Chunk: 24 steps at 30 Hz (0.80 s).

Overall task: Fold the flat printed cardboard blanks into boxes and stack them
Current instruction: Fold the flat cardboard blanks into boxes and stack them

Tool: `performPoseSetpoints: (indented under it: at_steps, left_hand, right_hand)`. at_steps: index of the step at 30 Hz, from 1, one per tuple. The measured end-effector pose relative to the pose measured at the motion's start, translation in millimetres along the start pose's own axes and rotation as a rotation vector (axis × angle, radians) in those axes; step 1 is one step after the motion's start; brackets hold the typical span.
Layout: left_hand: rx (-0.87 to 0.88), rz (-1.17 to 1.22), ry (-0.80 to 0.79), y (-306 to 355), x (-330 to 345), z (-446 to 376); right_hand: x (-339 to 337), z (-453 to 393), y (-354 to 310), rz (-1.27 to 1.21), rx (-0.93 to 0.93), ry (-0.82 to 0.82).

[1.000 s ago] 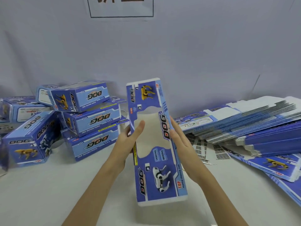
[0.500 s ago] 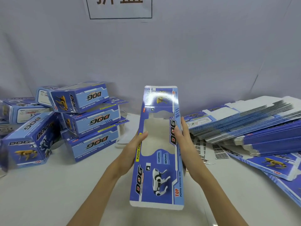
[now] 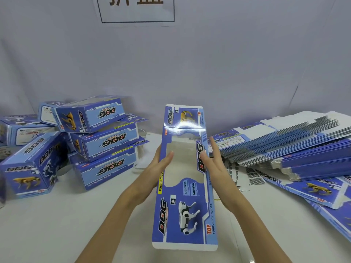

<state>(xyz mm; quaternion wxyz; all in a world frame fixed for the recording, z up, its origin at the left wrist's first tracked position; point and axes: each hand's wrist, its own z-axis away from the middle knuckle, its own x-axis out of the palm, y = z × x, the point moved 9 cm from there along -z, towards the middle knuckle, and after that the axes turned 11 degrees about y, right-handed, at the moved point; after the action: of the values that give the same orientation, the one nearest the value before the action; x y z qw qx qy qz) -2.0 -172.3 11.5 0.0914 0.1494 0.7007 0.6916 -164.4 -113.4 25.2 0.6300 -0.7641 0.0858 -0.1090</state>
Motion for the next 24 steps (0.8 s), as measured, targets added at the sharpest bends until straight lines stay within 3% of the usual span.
performPoseSetpoints:
  at_steps: [6,10,17,22,24]
  left_hand:
    - [0.034,0.01,0.101,0.7,-8.7,-4.9]
    - [0.046,0.024,0.068,2.4,-12.5,-2.1]
    - [0.13,0.07,0.176,15.7,-11.3,-1.9]
    - [0.178,0.158,0.09,19.2,2.7,4.3]
    - [0.215,0.181,0.073,24.5,5.9,7.3]
  right_hand:
    - [8.6,6.0,-0.9,0.047,0.001,-0.088]
    - [9.5,7.4,-1.2,0.079,0.003,-0.096]
    - [9.1,6.9,3.3,-0.077,0.107,-0.122]
    - [4.9,4.8,-14.0,0.017,-0.15,0.034]
    - [4.1,6.6,-16.7,-0.075,-0.174,0.045]
